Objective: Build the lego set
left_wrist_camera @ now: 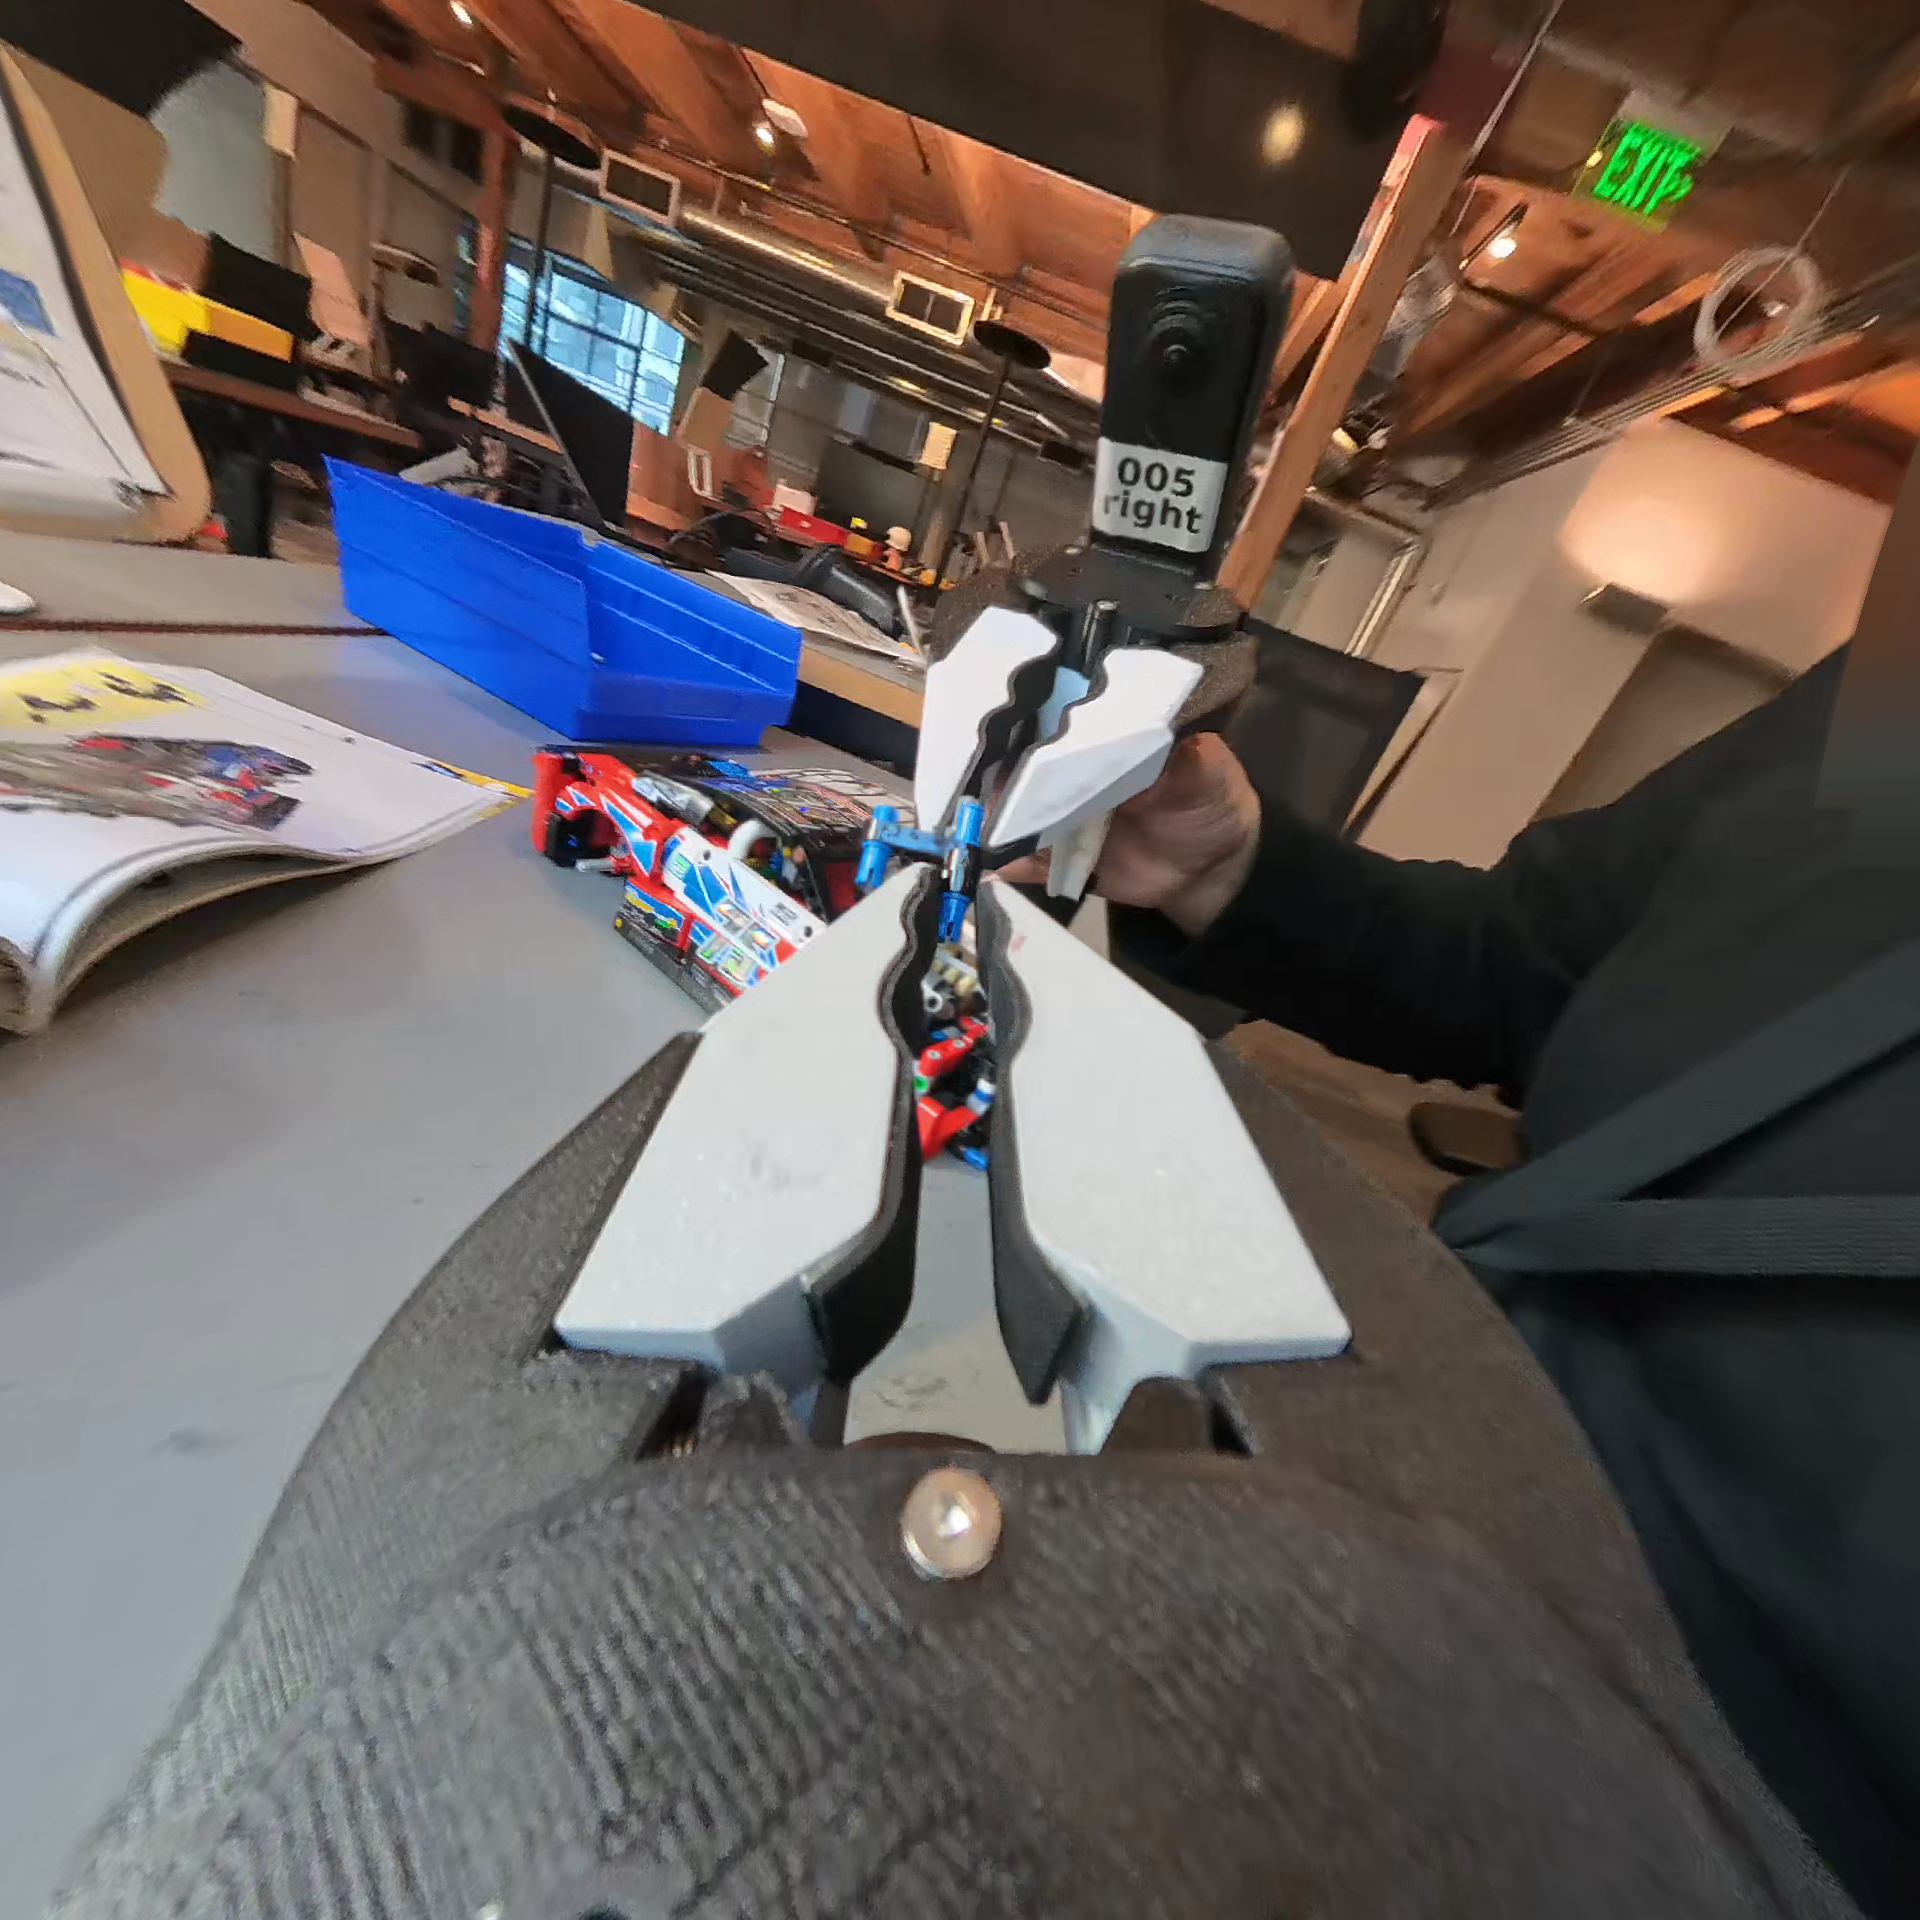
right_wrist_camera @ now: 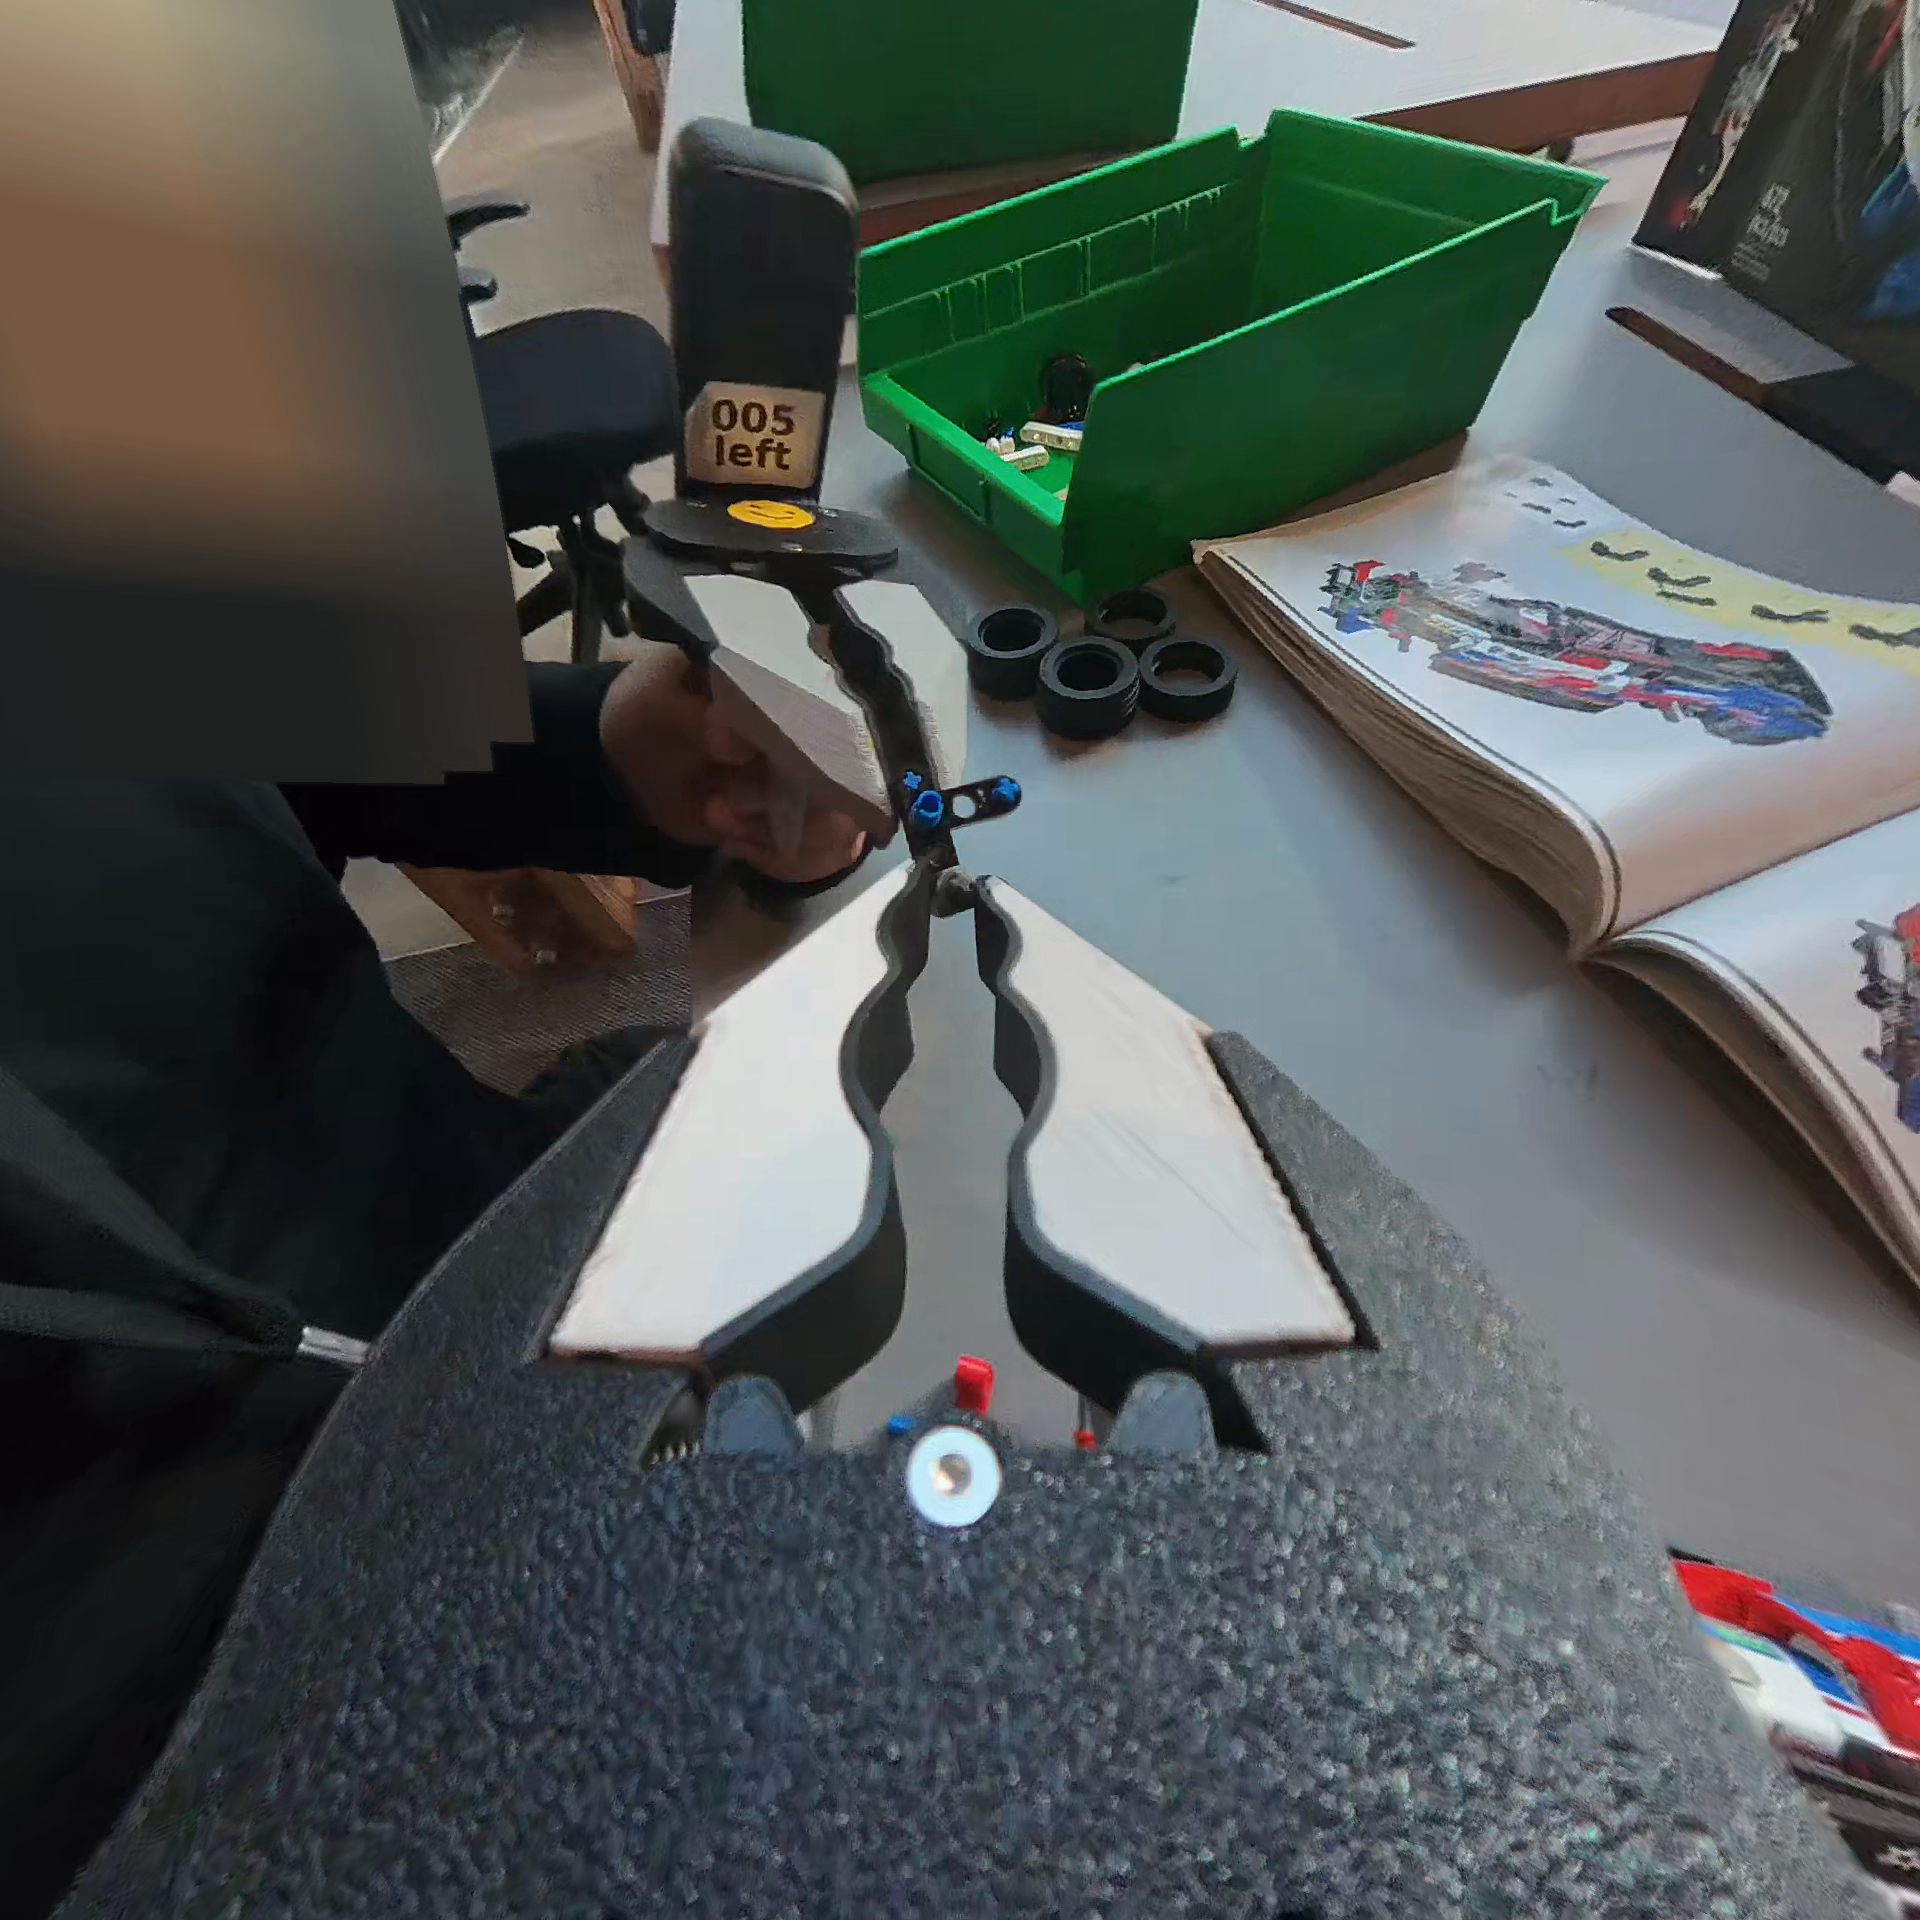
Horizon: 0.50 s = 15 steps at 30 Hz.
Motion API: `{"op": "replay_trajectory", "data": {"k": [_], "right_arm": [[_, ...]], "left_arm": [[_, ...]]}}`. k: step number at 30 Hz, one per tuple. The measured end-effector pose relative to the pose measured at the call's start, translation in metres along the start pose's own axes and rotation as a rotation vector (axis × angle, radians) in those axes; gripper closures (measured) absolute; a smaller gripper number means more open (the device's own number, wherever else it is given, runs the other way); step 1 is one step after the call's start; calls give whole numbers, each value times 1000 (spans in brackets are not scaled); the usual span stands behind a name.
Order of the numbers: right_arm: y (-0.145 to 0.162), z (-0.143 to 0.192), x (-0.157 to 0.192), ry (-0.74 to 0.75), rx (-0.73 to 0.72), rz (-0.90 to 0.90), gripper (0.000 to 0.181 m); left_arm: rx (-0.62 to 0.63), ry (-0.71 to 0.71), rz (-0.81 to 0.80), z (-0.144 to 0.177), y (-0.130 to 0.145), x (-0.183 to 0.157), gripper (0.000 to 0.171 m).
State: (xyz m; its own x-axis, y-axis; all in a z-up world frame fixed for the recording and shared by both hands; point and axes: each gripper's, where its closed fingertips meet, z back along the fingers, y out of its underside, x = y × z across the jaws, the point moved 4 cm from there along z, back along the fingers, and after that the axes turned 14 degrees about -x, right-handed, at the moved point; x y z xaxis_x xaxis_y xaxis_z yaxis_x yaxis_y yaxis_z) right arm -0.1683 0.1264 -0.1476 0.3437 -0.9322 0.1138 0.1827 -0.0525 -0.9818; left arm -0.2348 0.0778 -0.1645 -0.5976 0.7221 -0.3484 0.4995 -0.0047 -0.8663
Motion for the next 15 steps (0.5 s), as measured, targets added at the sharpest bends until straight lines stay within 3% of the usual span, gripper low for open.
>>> {"op": "replay_trajectory", "data": {"k": [4,15], "right_arm": [[-5,-2,5,-33,-9,68,174],[-7,-7,17,-79,60,181,173]], "left_arm": [[-18,35,91,4,-2,0,168],[13,64,-28,13,-4,-9,167]]}}
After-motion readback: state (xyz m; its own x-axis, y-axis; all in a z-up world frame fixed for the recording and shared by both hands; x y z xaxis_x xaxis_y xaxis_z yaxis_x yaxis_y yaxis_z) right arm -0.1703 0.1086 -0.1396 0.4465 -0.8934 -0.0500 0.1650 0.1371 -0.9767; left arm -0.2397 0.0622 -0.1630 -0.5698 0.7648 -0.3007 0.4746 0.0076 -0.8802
